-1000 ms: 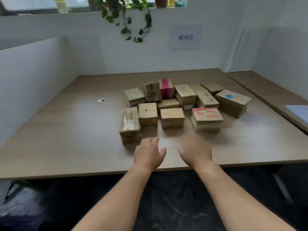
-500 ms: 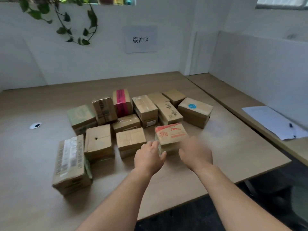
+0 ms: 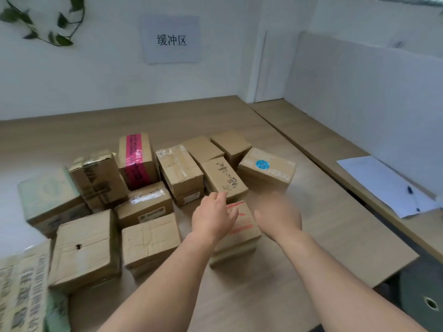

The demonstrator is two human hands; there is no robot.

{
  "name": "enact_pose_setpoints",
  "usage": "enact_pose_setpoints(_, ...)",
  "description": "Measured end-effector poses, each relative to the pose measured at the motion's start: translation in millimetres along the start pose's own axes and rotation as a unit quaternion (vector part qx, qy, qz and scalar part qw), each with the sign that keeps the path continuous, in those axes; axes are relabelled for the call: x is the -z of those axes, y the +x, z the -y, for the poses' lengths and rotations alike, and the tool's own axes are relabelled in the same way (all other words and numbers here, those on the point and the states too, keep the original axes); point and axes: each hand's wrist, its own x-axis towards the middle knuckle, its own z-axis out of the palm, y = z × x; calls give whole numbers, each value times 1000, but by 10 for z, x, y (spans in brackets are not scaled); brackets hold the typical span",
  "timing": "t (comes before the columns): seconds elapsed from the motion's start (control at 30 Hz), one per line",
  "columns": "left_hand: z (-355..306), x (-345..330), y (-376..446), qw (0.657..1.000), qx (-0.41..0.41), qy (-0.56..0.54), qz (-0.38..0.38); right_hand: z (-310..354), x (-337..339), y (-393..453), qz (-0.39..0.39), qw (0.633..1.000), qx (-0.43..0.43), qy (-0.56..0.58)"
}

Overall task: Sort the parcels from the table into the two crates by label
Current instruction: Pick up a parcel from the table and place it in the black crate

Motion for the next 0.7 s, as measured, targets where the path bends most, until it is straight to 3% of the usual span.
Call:
enact_pose_setpoints(0.37, -747, -291, 860, 999, 6, -53, 8, -848, 26, 996, 24, 1000, -16, -7)
enact_pose_setpoints(0.57, -1131, -644, 1292, 991, 106, -78, 26, -1318, -4, 1708, 42, 999, 29, 15)
enact_pose_setpoints(0.7, -1183, -937, 1536, 967, 212, -139, 25, -1500, -92, 2167, 79, 993, 76, 50)
